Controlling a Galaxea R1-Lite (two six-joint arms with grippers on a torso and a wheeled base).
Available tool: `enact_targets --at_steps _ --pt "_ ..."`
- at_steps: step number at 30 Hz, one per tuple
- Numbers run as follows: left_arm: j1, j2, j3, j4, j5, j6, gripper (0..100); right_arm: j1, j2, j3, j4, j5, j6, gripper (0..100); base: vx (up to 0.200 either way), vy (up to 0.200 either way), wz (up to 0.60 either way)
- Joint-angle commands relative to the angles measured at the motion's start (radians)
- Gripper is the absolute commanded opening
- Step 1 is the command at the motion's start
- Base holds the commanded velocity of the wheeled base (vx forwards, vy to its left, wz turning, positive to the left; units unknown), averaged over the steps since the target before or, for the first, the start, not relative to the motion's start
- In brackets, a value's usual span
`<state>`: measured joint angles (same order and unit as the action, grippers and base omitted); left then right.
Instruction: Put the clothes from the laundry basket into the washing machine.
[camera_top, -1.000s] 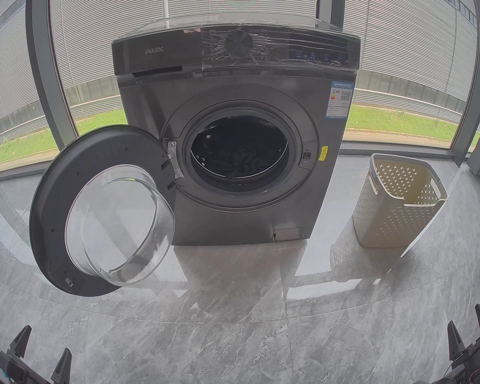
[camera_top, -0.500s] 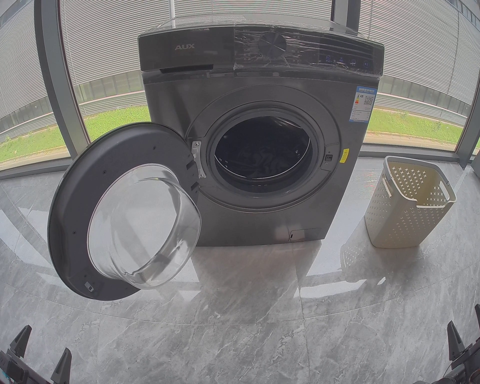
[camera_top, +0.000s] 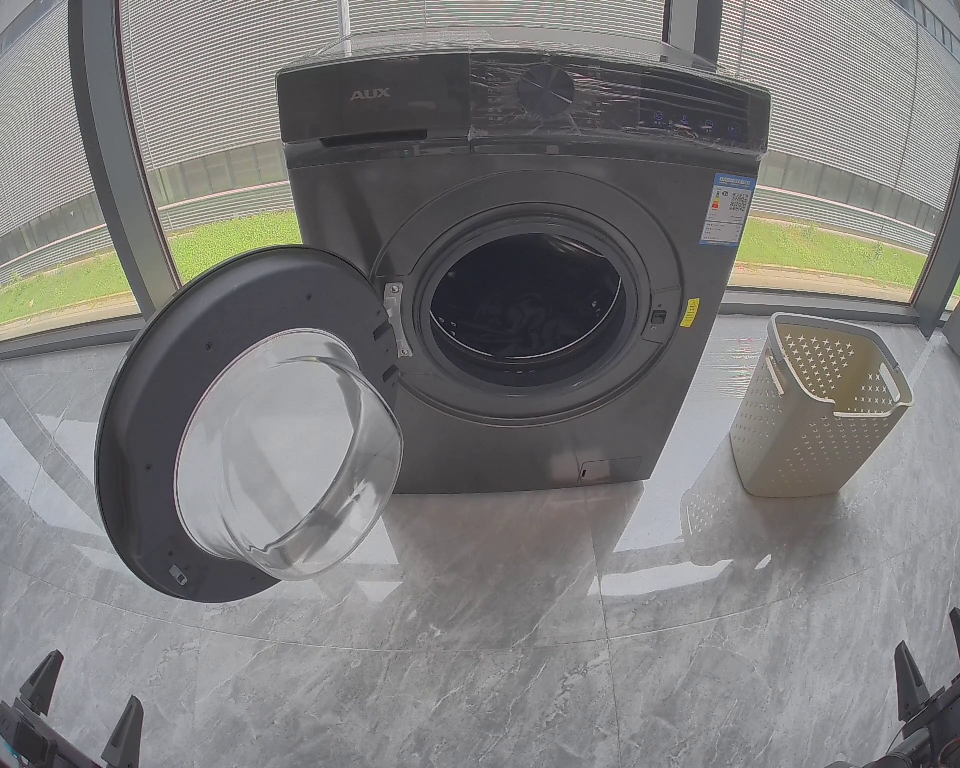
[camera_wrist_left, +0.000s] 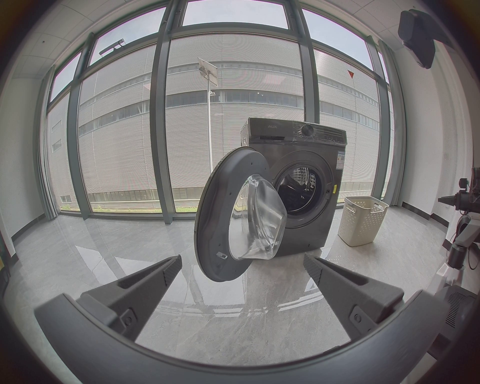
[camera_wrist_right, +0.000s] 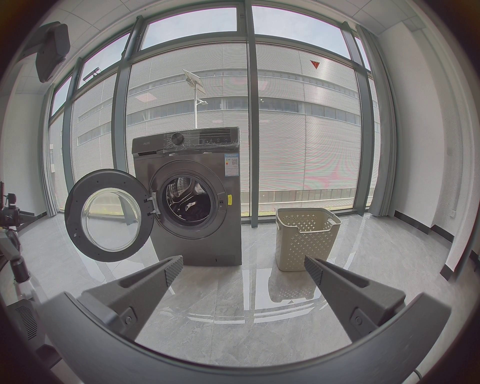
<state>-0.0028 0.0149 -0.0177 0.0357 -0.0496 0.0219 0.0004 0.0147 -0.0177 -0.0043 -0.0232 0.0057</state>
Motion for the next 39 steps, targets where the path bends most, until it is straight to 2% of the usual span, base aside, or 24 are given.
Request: enact_targets --at_steps 1,6,12,39 --pt "0.0 -0.015 0.016 0.001 0.0 0.0 100 0.0 -0.015 0.016 0.0 0.0 0.0 100 0.0 0.0 0.0" --pt "0.0 -0.015 0.016 0.0 0.002 0.0 100 -0.002 -0.015 0.016 0.001 0.0 0.0 100 0.0 0.0 0.0" --pt "0.0 -0.015 0.016 0.0 0.002 0.0 100 0.0 -0.015 0.016 0.0 0.0 0.0 100 0.0 0.0 0.6" --pt "0.0 -0.015 0.016 0.001 0.004 0.001 100 0.001 -0.015 0.016 0.0 0.0 -0.001 100 0.0 0.0 0.0"
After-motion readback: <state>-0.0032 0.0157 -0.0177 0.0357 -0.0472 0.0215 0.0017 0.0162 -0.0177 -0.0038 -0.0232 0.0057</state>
